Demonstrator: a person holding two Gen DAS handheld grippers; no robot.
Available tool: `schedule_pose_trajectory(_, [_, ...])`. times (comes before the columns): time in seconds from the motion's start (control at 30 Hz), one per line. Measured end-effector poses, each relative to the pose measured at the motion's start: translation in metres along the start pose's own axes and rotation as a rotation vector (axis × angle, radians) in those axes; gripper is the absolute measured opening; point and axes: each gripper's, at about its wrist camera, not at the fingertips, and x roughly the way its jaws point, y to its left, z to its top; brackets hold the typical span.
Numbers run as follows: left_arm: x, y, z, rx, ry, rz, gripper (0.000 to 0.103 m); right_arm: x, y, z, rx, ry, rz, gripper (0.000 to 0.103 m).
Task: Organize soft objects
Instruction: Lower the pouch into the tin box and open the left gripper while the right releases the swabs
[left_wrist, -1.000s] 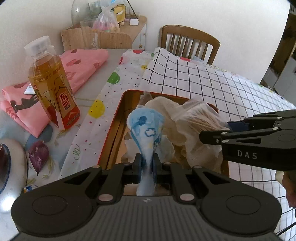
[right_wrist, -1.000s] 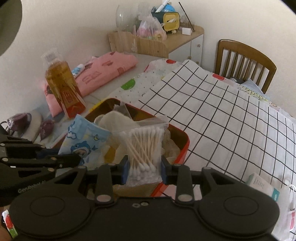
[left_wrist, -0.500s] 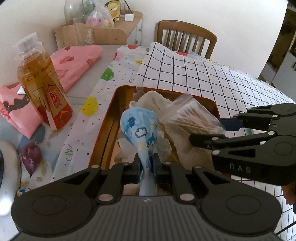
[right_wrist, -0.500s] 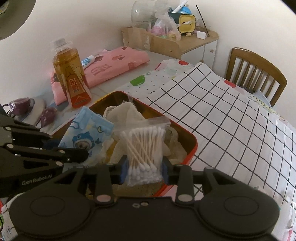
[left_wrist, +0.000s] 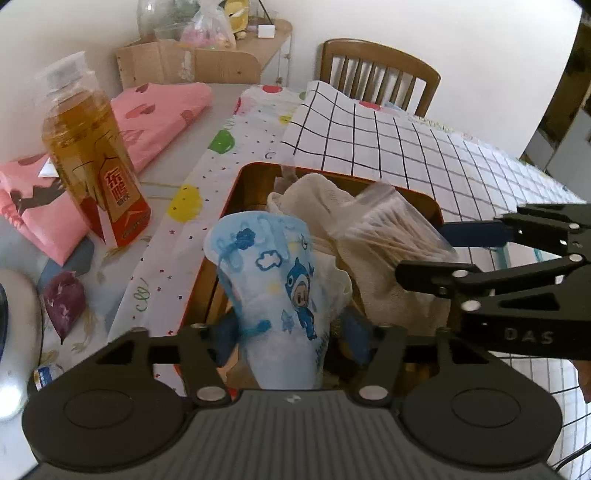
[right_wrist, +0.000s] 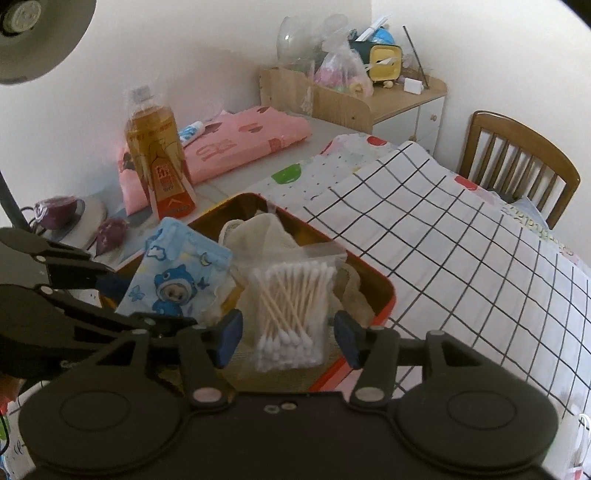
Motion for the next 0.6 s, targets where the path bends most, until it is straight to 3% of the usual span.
schedule_pose_trajectory(0.13, [-0.006, -0.001, 0.000, 0.005, -0.014, -0.001, 0.063, -0.008, -0.001, -0.002, 0.000, -0.014, 0.009, 0.060])
schedule_pose_trajectory(0.23, [-0.013, -0.003, -0.001, 0.015, -0.031, 0.005, 0.071, -0.017, 0.000, -0.004, 0.002, -0.034, 0.014, 0.063])
schedule_pose_trajectory(0.6, [-0.052, -0.013, 0.001, 0.051, -0.119, 0.004, 0.071, -0.060, -0.005, -0.009, 0.050, -0.113, 0.032, 0.070])
